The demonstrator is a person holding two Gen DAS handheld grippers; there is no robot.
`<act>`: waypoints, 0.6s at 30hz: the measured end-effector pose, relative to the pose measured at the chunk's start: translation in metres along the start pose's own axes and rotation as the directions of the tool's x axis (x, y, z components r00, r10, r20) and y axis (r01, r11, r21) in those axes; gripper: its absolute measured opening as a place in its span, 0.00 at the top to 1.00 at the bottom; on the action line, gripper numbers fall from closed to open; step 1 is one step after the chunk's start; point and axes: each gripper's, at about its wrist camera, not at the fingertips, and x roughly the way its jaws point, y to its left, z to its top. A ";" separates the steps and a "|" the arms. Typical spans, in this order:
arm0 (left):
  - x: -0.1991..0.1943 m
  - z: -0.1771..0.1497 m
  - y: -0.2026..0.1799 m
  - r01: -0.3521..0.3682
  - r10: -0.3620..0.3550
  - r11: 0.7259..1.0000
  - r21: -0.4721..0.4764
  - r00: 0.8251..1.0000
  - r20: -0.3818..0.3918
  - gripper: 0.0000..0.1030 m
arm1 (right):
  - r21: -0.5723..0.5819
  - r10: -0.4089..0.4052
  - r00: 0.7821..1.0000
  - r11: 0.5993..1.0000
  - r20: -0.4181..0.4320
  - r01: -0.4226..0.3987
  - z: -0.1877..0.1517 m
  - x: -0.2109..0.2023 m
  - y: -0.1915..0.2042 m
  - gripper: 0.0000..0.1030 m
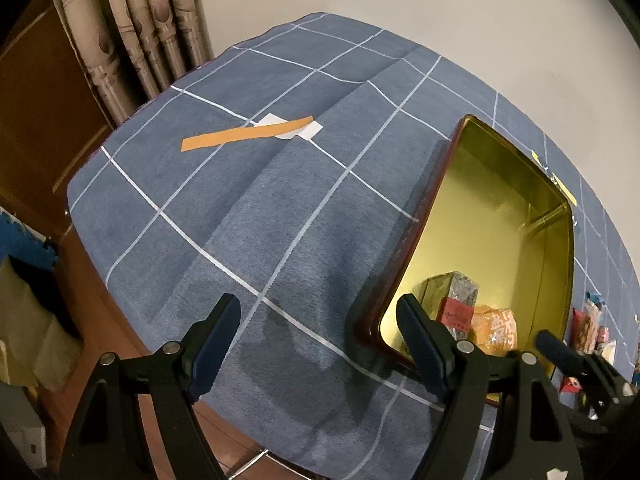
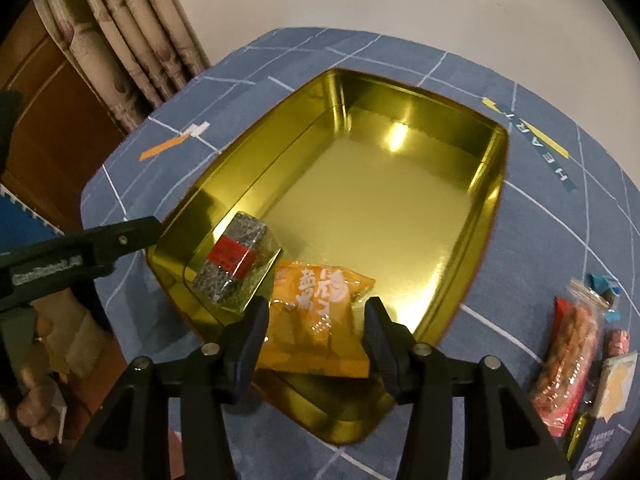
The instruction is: Organize snacks
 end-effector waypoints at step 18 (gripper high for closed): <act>-0.004 -0.001 -0.004 -0.030 0.030 0.999 0.030 0.999 0.019 0.26 | 0.259 -0.253 0.962 0.941 0.106 0.219 -0.087 -0.132 -0.139 0.48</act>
